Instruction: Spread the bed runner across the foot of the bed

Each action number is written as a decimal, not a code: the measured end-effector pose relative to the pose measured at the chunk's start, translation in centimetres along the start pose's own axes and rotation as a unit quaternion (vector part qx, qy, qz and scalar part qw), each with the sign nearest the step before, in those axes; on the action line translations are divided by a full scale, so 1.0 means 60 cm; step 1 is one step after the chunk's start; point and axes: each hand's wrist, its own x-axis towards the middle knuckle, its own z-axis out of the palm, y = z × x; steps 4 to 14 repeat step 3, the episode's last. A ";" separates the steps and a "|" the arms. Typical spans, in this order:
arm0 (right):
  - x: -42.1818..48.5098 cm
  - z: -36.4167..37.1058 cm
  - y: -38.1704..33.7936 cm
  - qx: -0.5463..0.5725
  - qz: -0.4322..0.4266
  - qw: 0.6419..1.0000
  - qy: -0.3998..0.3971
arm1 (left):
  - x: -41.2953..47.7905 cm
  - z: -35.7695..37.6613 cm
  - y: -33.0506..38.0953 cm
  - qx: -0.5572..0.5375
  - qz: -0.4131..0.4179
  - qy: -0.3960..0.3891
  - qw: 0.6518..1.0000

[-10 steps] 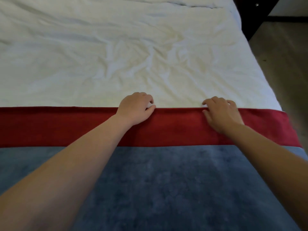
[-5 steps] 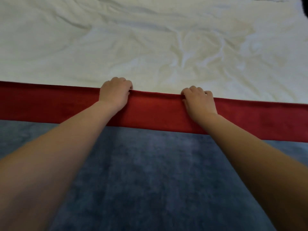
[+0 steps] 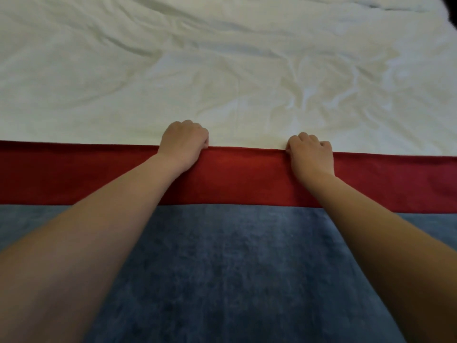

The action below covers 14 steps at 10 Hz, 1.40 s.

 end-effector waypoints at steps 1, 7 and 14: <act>-0.008 -0.011 -0.007 -0.005 0.006 1.000 -0.018 | -0.004 -0.004 0.002 0.001 -0.042 0.013 0.999; -0.023 -0.106 -0.001 -0.032 -0.042 0.998 -0.027 | -0.047 -0.090 0.015 -0.044 -0.073 0.050 0.995; -0.023 -0.106 -0.001 -0.032 -0.042 0.998 -0.027 | -0.047 -0.090 0.015 -0.044 -0.073 0.050 0.995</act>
